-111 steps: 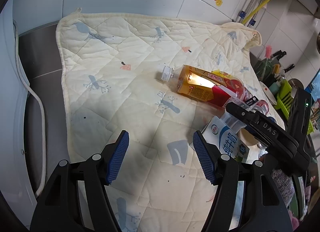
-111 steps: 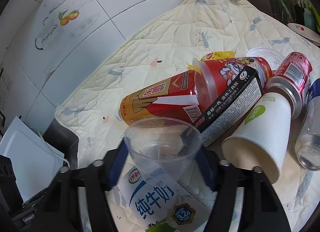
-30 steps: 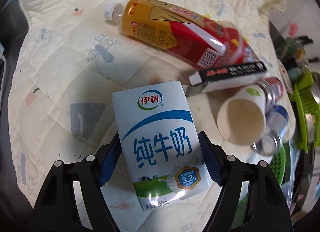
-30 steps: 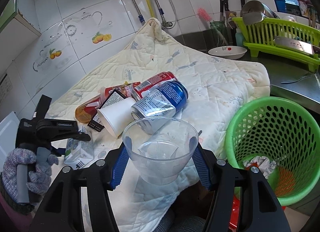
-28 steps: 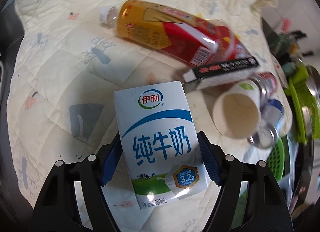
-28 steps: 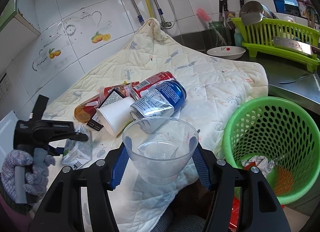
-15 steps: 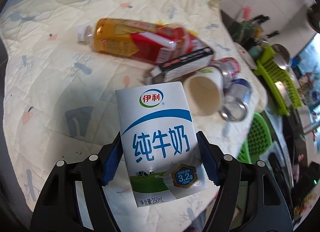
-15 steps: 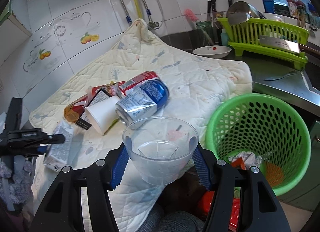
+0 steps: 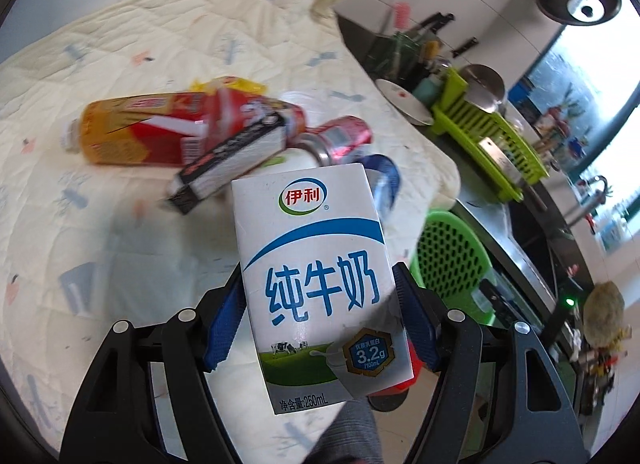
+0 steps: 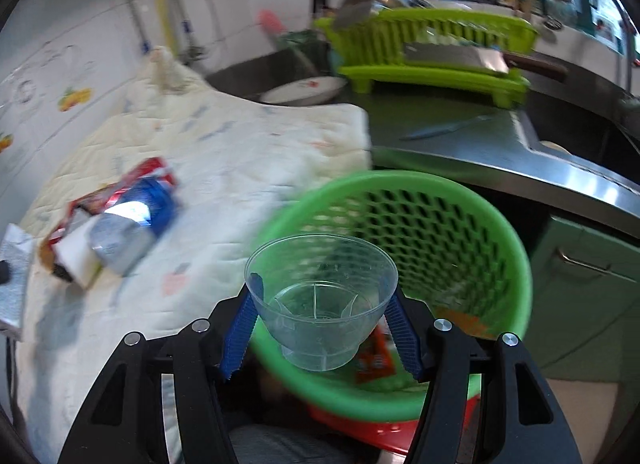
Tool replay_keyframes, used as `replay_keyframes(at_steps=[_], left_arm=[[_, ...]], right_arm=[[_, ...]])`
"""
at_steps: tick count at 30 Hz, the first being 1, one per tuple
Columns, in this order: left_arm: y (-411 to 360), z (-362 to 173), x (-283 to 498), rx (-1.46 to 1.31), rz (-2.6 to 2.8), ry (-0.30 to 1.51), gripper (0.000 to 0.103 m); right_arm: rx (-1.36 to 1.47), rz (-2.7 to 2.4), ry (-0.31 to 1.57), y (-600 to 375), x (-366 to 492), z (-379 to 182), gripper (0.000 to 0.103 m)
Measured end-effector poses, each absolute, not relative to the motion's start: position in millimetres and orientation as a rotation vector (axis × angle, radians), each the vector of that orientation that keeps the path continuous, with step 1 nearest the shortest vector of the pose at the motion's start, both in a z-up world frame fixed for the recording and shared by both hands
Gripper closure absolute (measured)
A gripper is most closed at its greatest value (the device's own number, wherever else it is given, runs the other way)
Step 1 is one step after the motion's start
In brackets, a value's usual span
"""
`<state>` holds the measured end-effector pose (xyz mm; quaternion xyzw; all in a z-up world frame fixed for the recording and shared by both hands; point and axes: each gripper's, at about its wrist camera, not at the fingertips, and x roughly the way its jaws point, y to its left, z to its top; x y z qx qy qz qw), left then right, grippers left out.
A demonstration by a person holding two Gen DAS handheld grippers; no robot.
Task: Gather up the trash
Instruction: 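Drop the cup into the green basket with the right gripper while the left drops the carton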
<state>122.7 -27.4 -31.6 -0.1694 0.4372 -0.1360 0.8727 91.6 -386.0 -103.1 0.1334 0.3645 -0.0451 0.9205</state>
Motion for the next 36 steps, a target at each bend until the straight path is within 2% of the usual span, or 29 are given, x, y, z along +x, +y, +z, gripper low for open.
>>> replay_keyframes(at_steps=[6, 9, 23, 36], left_arm=[[-61.1, -27.8, 130.7, -0.324, -0.35, 0.922, 0.033], [-81.1, -24.8, 135.0, -0.3, -0.389, 0.923, 0.033], [-182.8, -27.7, 157.9, -0.189, -0.585, 0.953, 0.033], [-291.6, -66.6, 185.4, -0.008, -0.712, 1.009, 0.033]], right_arm=[[0.298, -0.132, 0.806, -407.1, 105.2, -125.5, 0.044], [0.299, -0.139, 0.81, -409.3, 109.6, -130.9, 0.033], [0.304, -0.171, 0.748, -424.5, 65.8, -111.3, 0.032], [0.336, -0.196, 0.684, -441.3, 20.4, -96.1, 0.03]])
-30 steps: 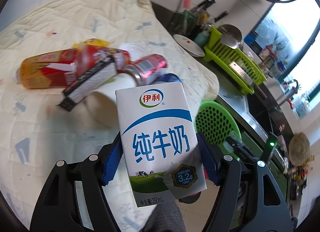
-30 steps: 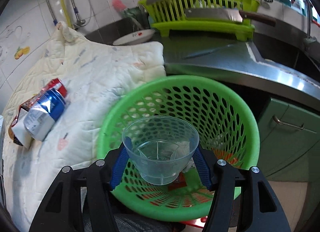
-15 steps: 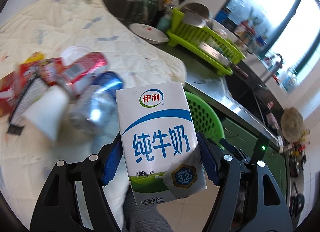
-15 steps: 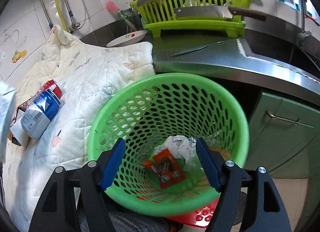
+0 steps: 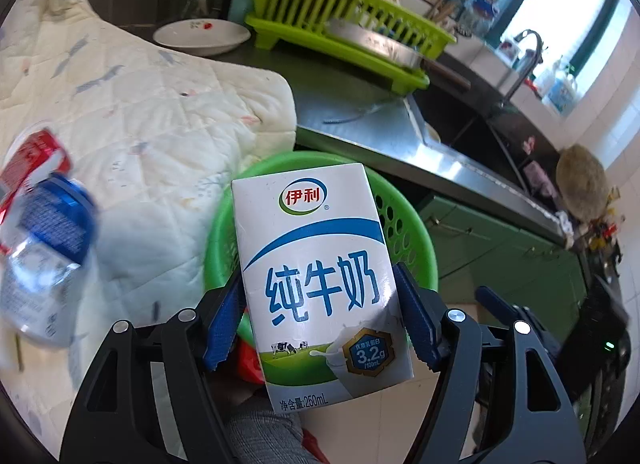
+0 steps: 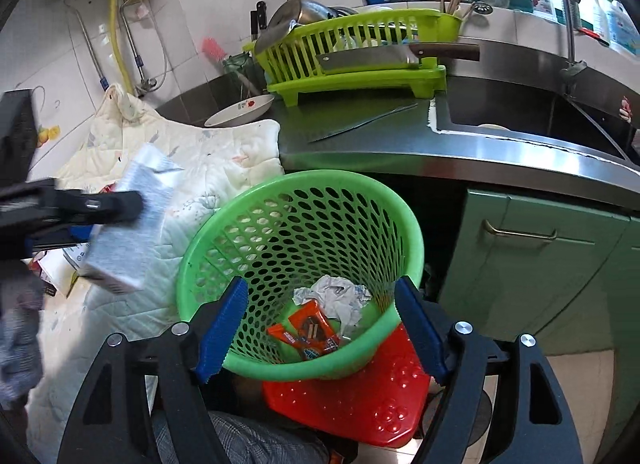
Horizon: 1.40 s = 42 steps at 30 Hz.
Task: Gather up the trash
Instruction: 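Drop the cup into the green basket with the right gripper while the left drops the carton, then move both grippers back over the trash pile on the mat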
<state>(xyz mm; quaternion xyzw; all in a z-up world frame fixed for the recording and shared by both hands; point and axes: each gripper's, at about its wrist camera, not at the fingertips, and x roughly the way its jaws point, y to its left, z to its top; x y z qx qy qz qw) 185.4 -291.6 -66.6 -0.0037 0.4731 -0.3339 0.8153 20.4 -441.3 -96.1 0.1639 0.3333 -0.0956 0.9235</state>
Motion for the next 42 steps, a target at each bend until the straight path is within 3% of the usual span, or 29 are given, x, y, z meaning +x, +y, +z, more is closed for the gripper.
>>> replay_keyframes(at_steps=[17, 42], left_arm=[[-325.1, -102.4, 196.4, 0.078, -0.744, 1.031, 0.027], [-153.7, -29.5, 151.4, 0.025, -0.491, 0.817, 0.027]], right_arm=[[0.345, -0.199, 0.703, -443.5, 15.4, -105.6, 0.03], [0.251, -0.008, 0.657, -351.6, 46.7, -62.6, 0.03]])
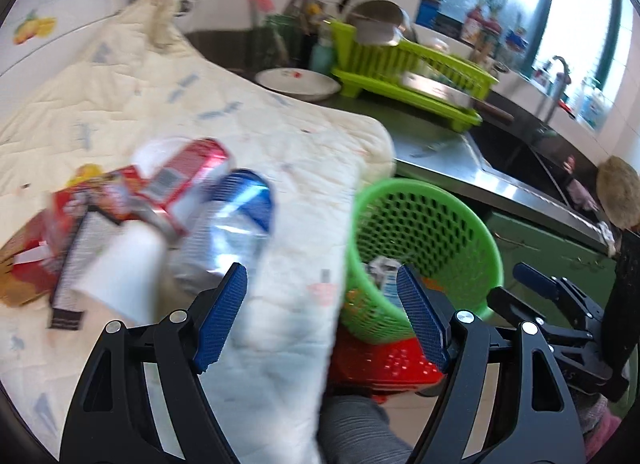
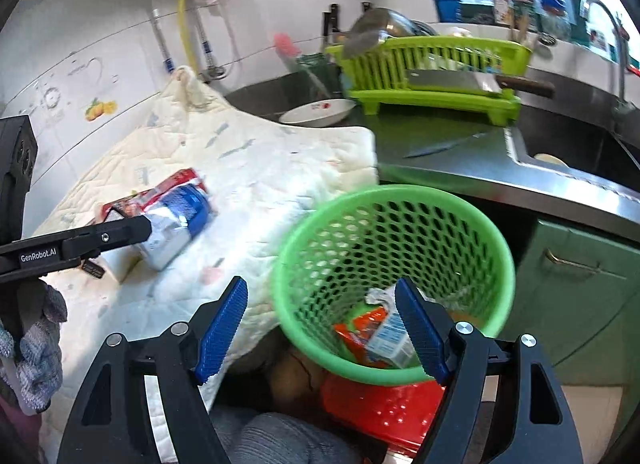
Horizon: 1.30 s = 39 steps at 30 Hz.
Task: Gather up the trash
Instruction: 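Move both grippers back over the trash pile on the mat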
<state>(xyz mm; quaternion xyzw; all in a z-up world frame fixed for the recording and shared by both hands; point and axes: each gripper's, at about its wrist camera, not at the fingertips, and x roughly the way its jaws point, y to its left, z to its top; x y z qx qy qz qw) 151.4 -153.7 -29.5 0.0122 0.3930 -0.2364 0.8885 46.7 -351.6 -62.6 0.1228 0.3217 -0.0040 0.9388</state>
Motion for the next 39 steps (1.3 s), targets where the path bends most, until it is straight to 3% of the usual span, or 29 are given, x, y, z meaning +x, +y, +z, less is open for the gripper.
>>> replay_keyframes(at_steps=[15, 39], left_arm=[[-58.7, -28.5, 197.2, 0.007, -0.32, 0.858, 0.027], [-58.3, -71.0, 225.3, 0.162, -0.303, 0.987, 0.027]], right_arm=[[0.203, 0.101, 0.668, -289.5, 73.1, -52.4, 0.03], [0.187, 0.15, 0.719, -268.2, 102.0, -59.3, 0.03]])
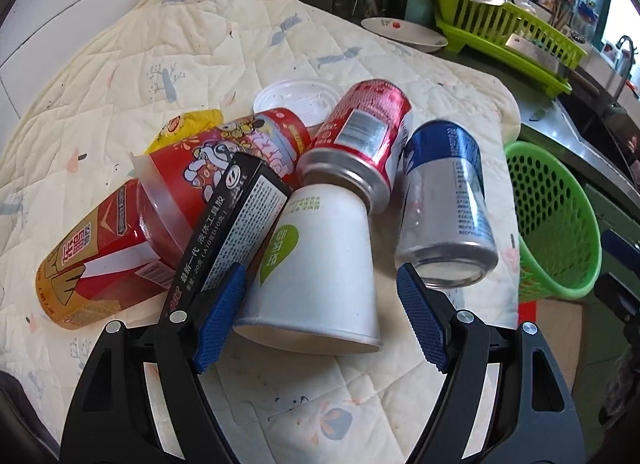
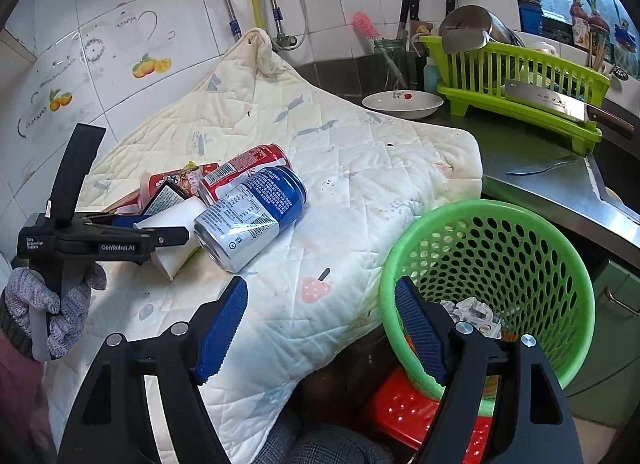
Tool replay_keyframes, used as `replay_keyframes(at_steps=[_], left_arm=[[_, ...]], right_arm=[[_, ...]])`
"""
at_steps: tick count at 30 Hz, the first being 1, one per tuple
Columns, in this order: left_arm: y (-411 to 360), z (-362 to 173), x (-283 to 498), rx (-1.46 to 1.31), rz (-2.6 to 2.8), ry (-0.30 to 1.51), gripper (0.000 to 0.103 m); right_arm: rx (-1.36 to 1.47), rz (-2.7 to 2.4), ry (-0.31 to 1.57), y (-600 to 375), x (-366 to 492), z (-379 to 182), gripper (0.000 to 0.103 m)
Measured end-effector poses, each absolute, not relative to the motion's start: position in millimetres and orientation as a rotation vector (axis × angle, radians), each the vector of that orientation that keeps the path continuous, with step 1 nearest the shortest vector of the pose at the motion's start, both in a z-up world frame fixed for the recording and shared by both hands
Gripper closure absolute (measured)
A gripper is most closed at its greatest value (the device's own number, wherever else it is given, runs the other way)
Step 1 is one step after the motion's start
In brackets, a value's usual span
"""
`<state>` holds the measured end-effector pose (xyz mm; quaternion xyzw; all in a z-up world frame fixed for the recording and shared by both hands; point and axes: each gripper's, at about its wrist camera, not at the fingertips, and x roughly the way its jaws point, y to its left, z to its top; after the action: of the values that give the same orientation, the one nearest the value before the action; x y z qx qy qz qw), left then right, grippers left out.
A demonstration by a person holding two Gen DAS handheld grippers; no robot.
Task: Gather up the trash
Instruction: 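Move both grippers back over the trash pile on the mat, then grasp the blue can with the right gripper while the left grasps the white paper cup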
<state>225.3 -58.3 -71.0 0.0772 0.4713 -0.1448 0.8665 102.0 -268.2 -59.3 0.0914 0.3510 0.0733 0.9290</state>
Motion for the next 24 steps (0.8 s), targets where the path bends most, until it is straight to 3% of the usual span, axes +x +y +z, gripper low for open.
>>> replay_keyframes(at_steps=[6, 10, 24], left_arm=[[-61.1, -75.8, 223.6, 0.187, -0.291, 0.982, 0.027], [-60.7, -77.6, 221.2, 0.193, -0.29, 0.98, 0.036], [-53.4, -72.4, 206.0, 0.164, -0.309, 0.971, 0.04]], right_arm=[[0.226, 0.176, 0.765, -264.4, 122.7, -61.8, 0.03], [0.272, 0.197, 0.789, -263.4, 138.7, -60.8, 0.03], [0.503, 0.297, 0.881, -250.8, 199.8, -61.4, 0.03]])
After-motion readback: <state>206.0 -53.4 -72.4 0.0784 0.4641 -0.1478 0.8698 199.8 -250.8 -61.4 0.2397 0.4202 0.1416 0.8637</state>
